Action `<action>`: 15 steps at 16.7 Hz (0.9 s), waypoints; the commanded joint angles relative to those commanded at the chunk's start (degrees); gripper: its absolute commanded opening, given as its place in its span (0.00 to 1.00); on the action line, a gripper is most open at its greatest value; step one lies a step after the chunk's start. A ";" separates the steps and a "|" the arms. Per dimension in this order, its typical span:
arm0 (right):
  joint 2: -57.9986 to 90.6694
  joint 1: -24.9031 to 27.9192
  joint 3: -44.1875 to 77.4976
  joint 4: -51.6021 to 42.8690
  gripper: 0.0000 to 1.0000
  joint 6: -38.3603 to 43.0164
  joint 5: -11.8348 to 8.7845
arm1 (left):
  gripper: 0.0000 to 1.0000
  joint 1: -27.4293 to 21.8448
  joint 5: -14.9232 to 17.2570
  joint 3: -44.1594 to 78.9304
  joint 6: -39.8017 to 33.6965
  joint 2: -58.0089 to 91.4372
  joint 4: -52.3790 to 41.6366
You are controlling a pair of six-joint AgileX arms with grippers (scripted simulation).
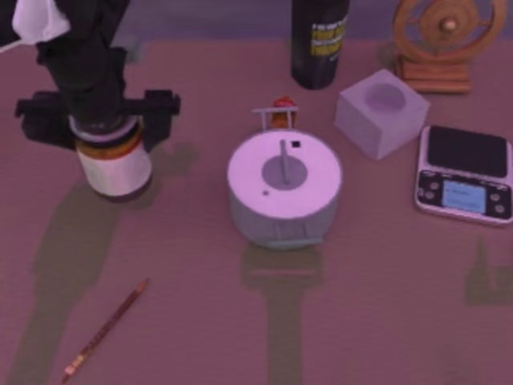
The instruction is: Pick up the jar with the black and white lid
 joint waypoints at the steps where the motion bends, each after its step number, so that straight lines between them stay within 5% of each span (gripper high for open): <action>1: 0.00 0.00 0.00 0.00 1.00 0.00 0.00 | 0.00 -1.00 -0.33 -0.93 -1.73 -0.21 0.76; 15: 0.00 0.00 0.00 0.00 1.00 0.00 0.00 | 0.00 -1.66 -0.57 -7.26 -2.96 3.75 11.17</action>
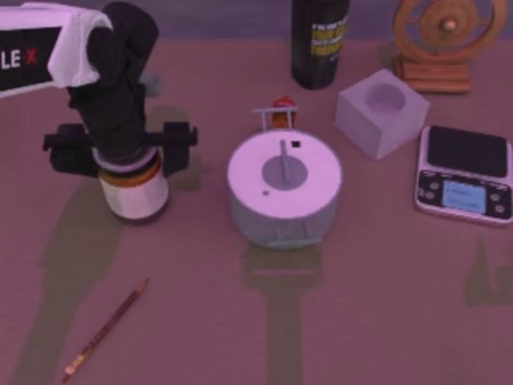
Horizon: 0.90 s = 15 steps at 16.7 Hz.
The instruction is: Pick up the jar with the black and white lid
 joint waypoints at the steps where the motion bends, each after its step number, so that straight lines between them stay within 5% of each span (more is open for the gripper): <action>1: 0.00 0.00 0.00 0.00 1.00 0.00 0.00 | 0.00 0.00 0.00 -0.01 0.00 0.01 0.02; 3: 0.00 0.00 0.00 0.00 1.00 0.00 0.00 | 0.00 0.00 0.00 -0.01 0.00 0.01 0.02; 15: 0.00 0.00 0.00 0.00 1.00 0.00 0.00 | 0.90 0.00 0.00 -0.01 0.00 0.01 0.02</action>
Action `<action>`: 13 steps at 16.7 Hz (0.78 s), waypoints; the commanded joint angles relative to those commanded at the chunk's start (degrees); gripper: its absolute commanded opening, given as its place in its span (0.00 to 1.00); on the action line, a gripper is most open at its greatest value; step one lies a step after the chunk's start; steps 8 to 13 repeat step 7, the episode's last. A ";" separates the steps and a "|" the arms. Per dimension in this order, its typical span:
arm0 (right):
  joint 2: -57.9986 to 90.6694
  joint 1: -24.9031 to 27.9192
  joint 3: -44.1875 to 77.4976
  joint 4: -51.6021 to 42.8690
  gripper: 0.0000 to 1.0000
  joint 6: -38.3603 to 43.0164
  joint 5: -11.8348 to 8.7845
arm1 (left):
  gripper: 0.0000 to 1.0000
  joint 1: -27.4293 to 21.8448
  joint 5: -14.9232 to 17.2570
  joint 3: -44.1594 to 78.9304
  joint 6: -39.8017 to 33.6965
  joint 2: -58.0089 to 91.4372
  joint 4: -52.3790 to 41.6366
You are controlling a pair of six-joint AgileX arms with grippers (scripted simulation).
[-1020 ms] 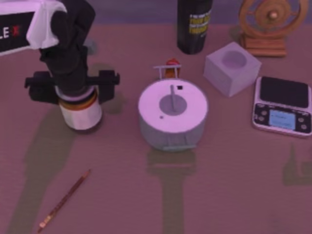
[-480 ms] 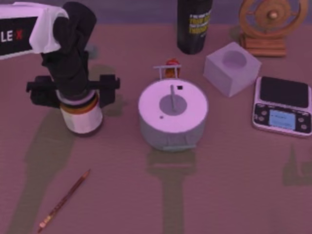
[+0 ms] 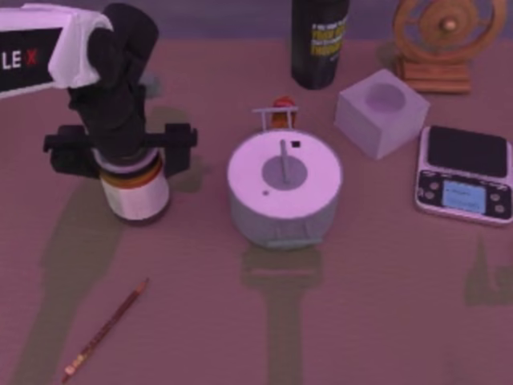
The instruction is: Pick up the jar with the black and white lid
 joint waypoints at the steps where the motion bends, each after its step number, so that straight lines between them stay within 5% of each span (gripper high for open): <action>1: 0.00 0.00 0.00 0.00 1.00 0.00 0.00 | 0.98 0.00 0.00 0.00 0.00 0.00 0.00; 13: 0.00 0.00 0.00 0.00 1.00 0.00 0.00 | 1.00 0.00 0.00 0.00 0.00 0.00 0.00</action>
